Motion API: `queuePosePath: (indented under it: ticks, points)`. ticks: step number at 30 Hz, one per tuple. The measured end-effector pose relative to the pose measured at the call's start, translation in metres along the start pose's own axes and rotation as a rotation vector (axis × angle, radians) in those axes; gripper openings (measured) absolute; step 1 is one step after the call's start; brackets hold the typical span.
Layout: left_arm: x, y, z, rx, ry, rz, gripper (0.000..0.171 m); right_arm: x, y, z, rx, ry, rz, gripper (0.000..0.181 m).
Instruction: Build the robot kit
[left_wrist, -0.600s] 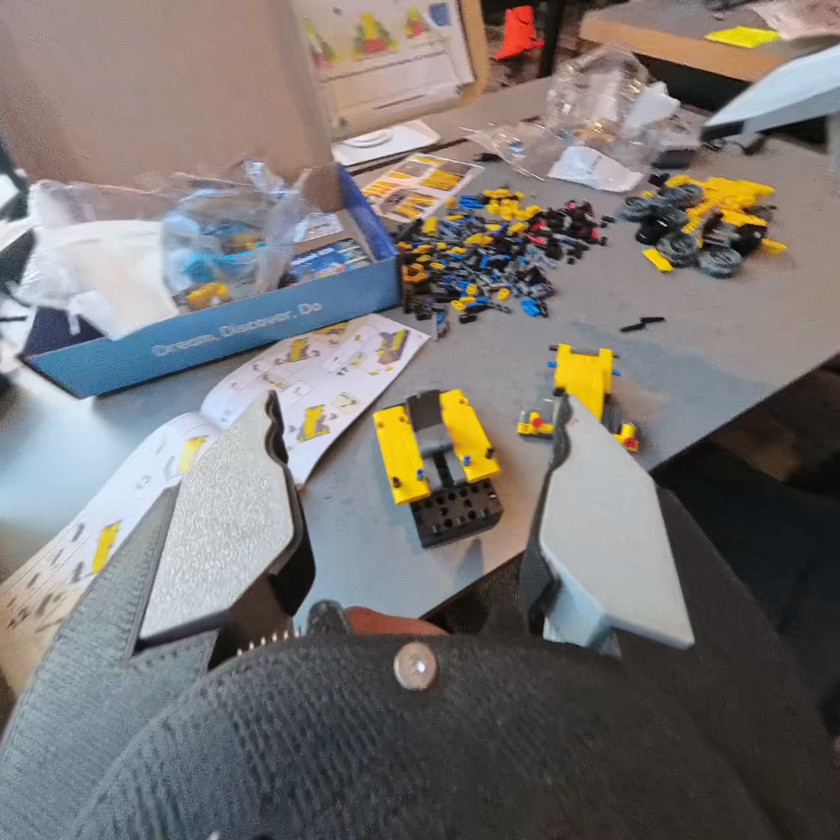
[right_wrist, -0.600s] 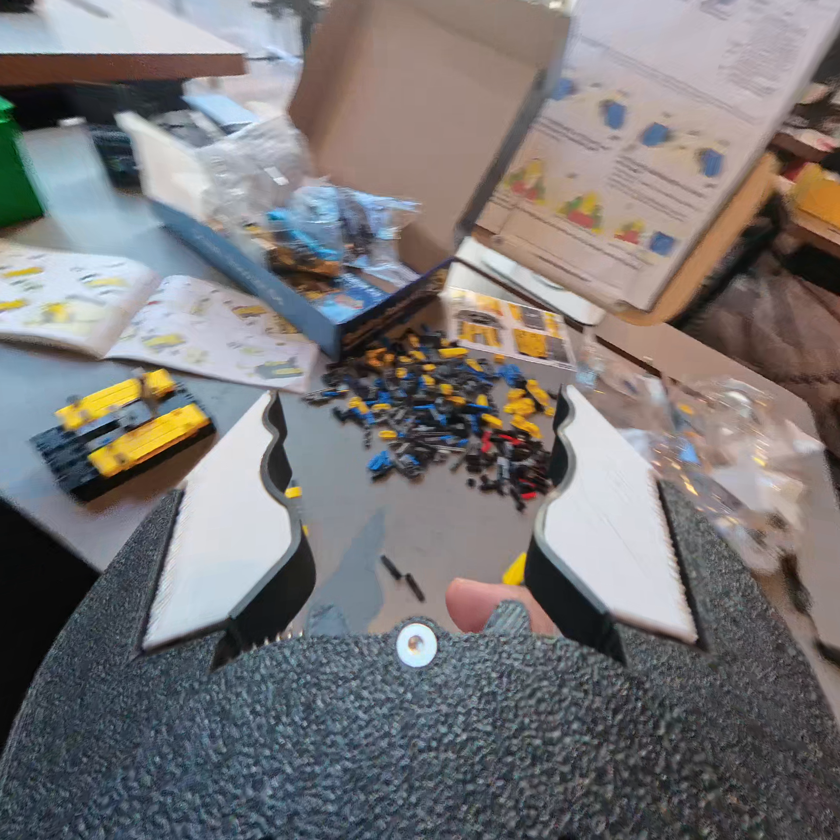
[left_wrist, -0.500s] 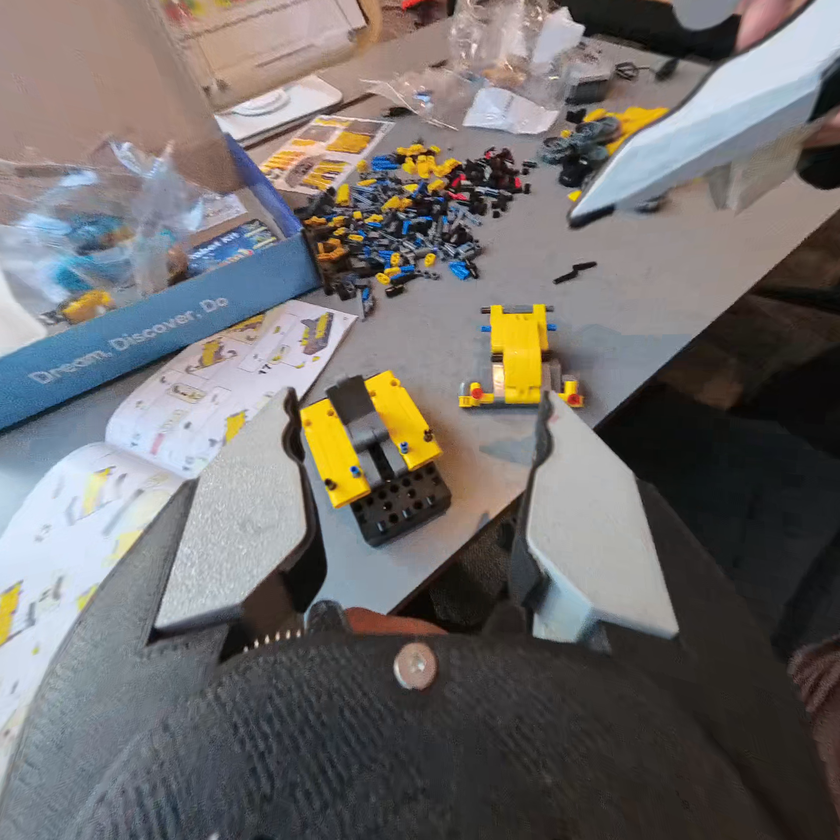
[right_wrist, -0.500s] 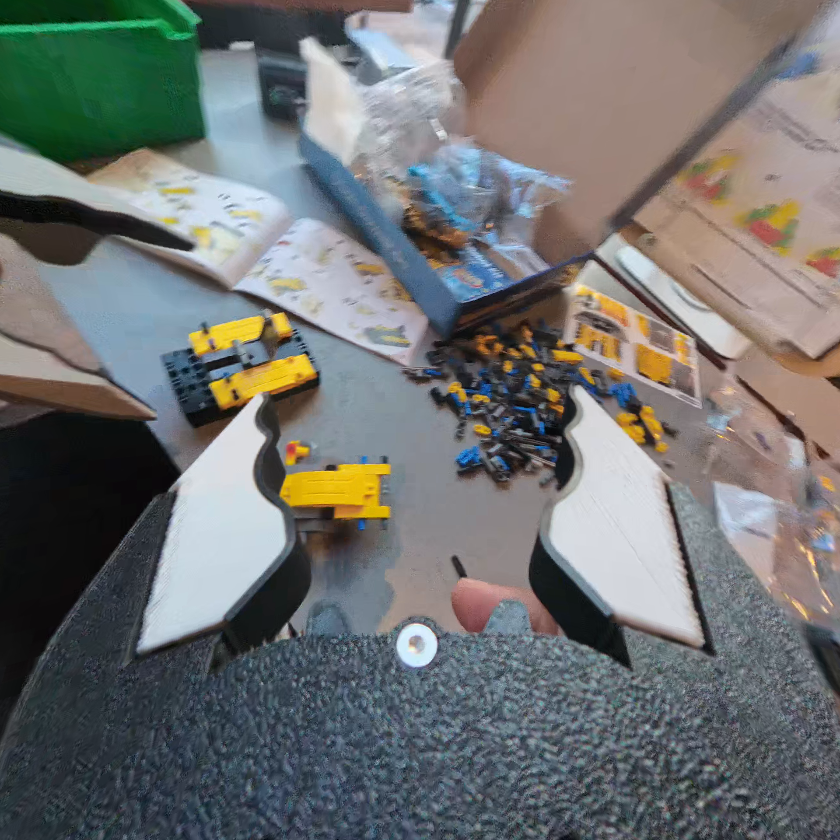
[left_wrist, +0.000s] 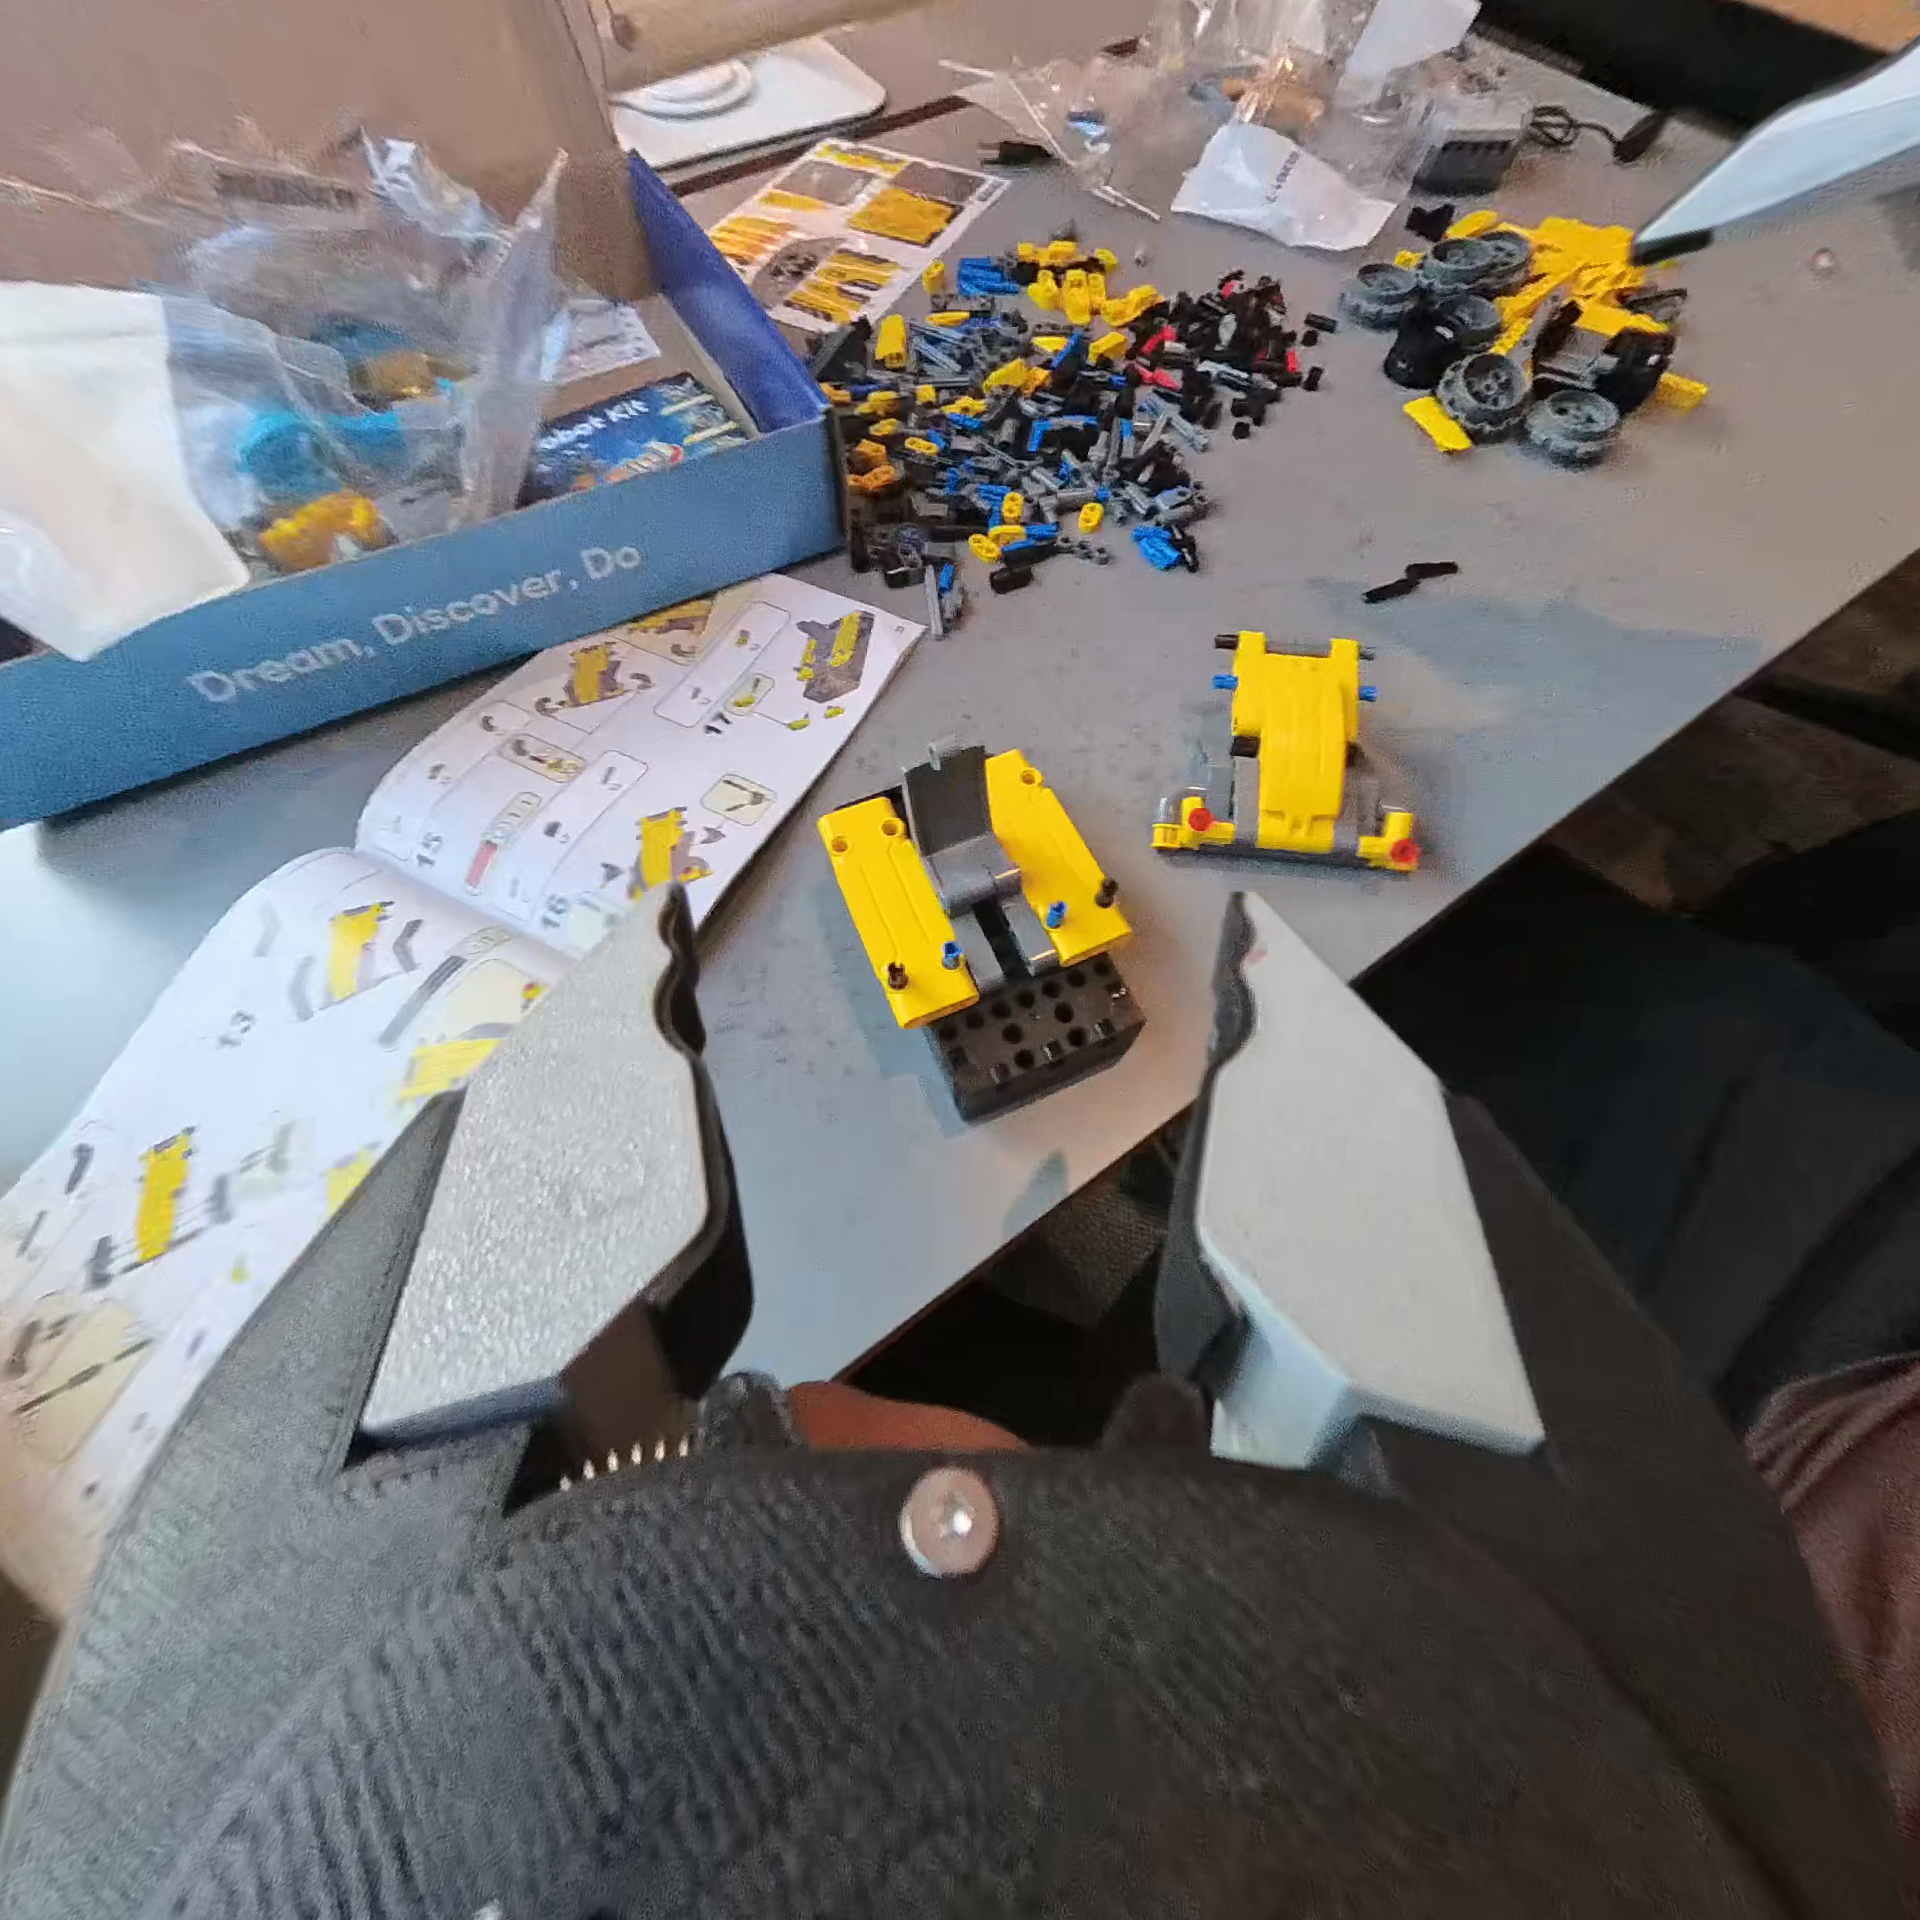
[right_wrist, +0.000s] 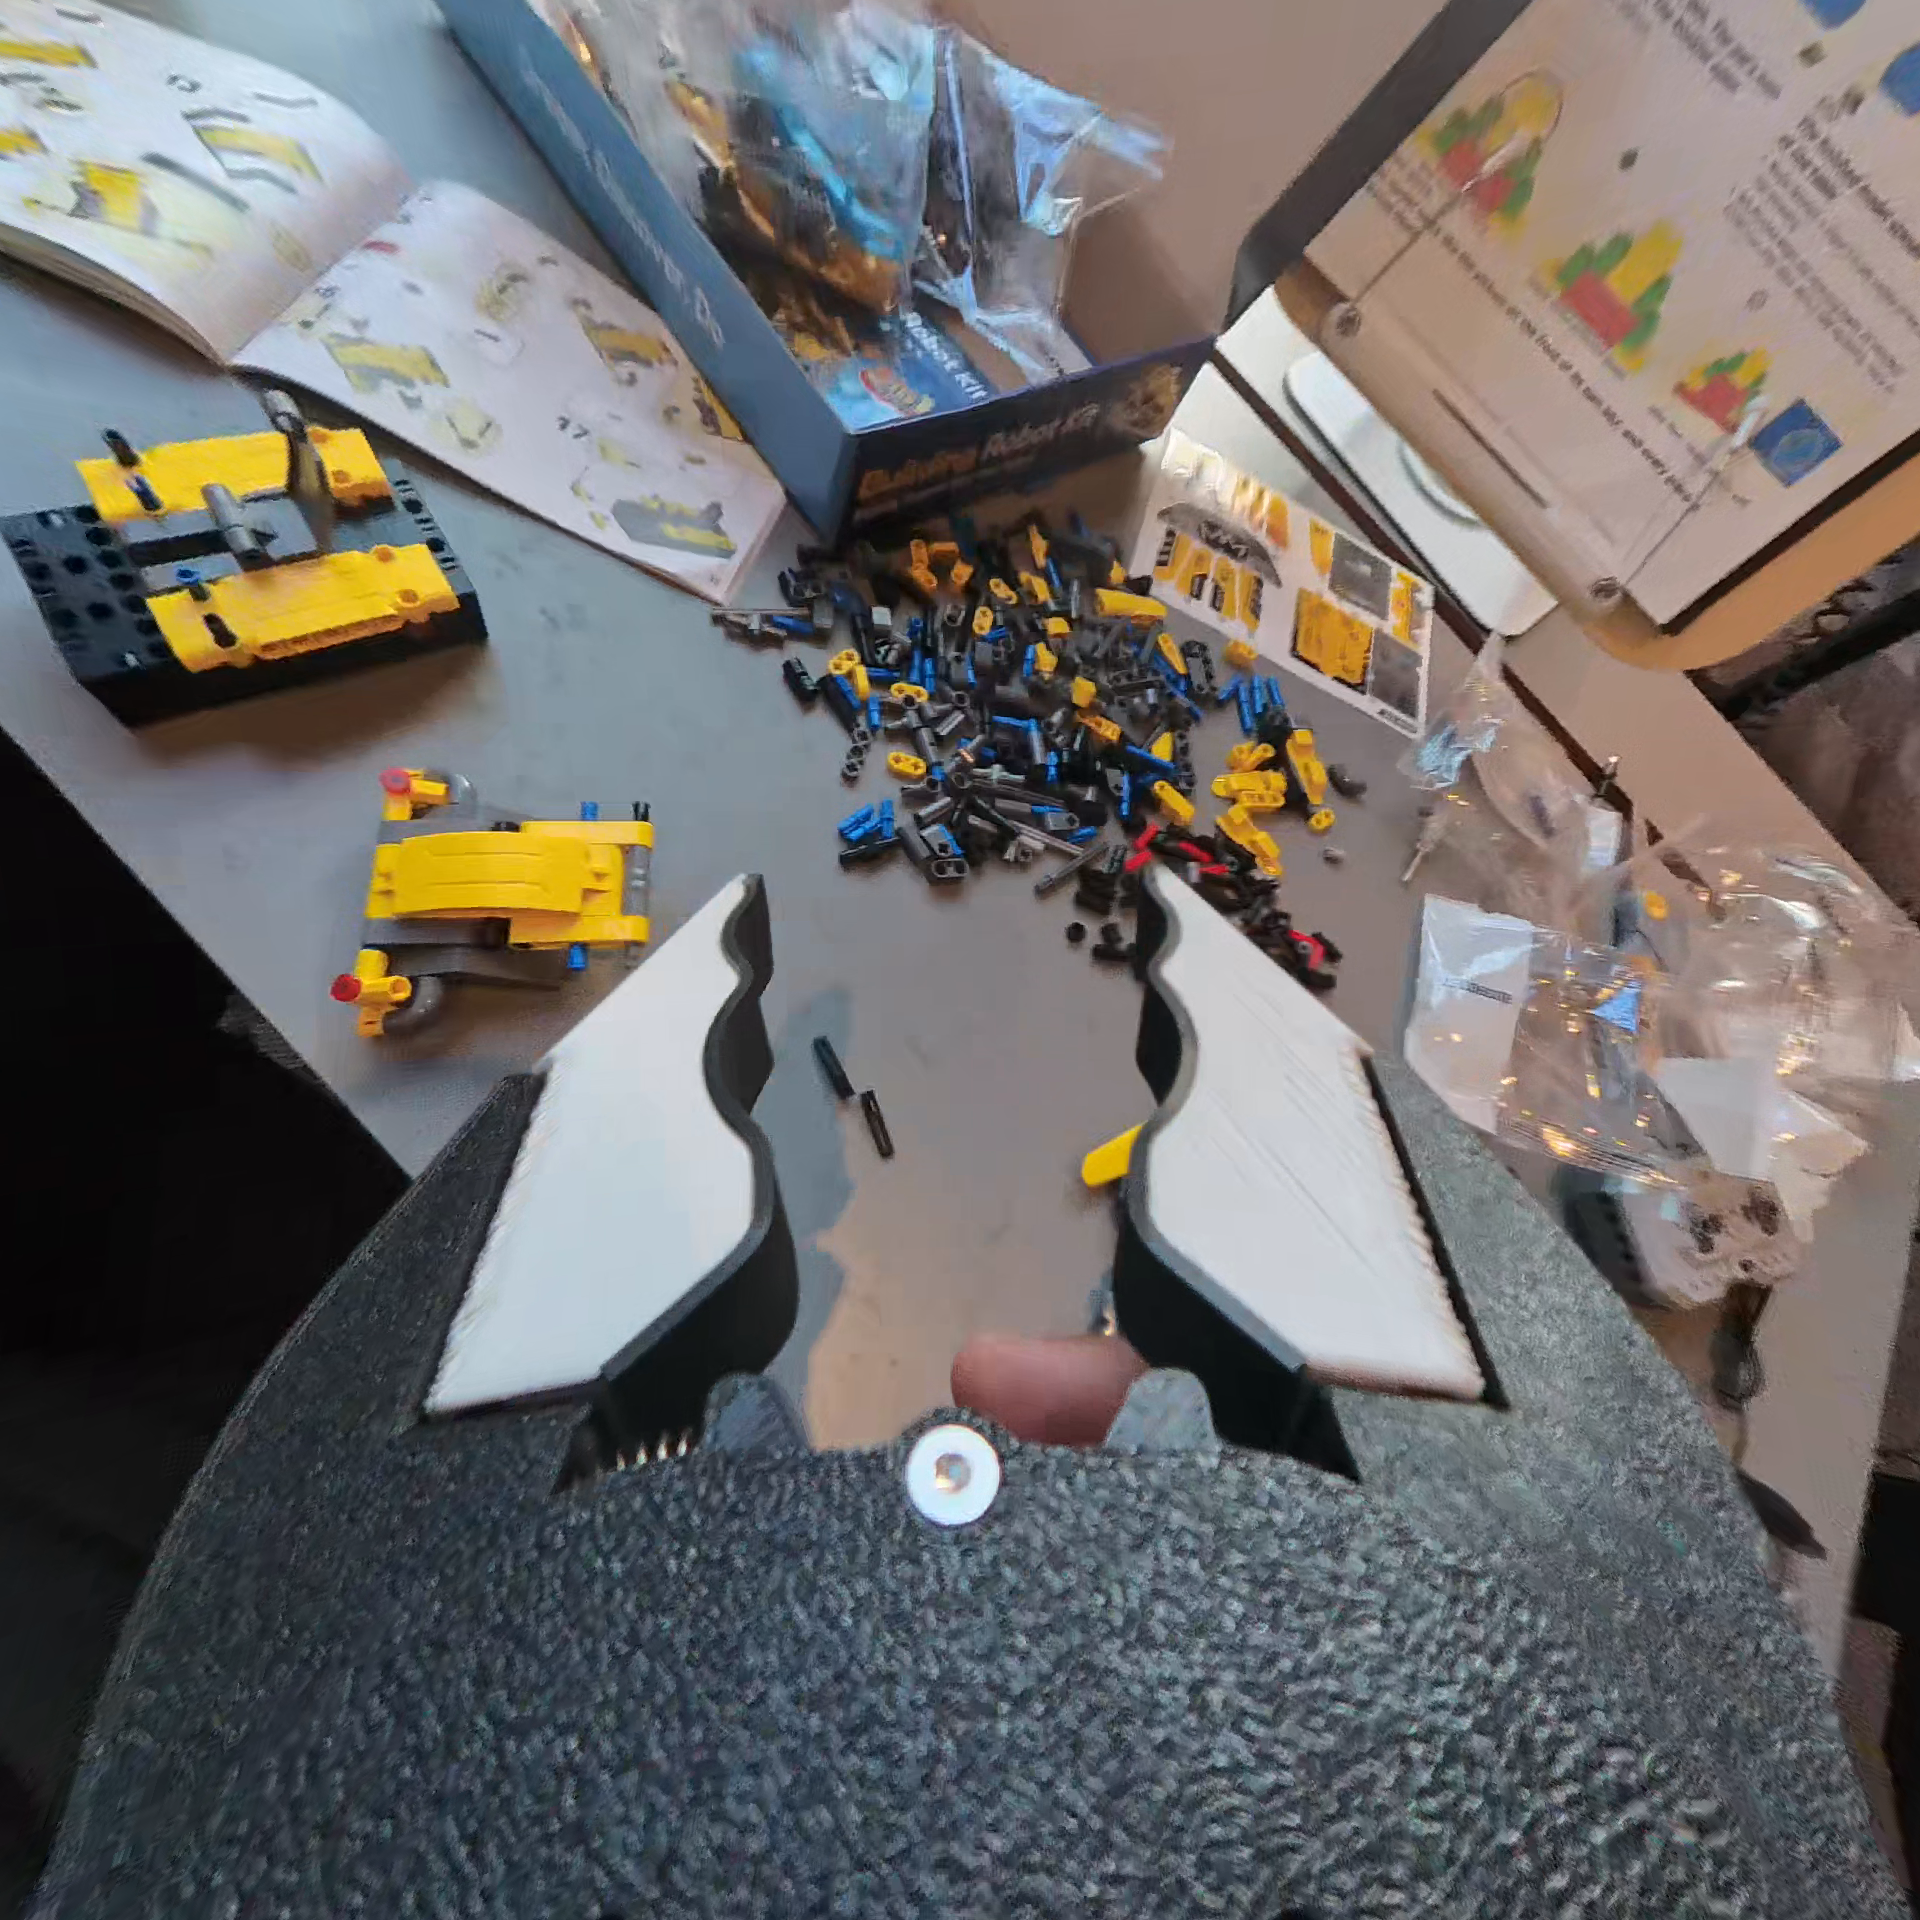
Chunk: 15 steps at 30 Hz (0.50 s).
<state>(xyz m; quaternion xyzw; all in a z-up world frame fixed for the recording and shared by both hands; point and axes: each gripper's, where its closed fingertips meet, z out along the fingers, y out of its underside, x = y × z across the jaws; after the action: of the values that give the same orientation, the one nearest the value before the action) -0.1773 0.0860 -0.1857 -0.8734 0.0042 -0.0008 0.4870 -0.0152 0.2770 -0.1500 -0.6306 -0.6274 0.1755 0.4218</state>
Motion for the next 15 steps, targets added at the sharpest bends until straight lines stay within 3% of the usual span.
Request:
queuePosePath:
  ticks: [3, 8, 12, 15]
  points:
    - [0.013, 0.0, 0.01, 0.004, 0.038, 0.003, 0.097, -0.025, -0.013, 0.011, 0.057, -0.125, 0.048, 0.059]
    - [0.016, 0.0, 0.008, 0.045, 0.02, 0.034, 0.092, -0.029, -0.011, 0.018, 0.082, -0.129, 0.077, 0.041]
    - [0.019, 0.02, -0.004, 0.07, 0.015, 0.097, 0.09, -0.038, -0.011, 0.029, 0.118, -0.218, 0.133, 0.034]
    - [0.014, 0.032, -0.003, 0.088, 0.034, 0.044, 0.088, -0.041, -0.016, 0.039, 0.167, -0.242, 0.175, 0.034]
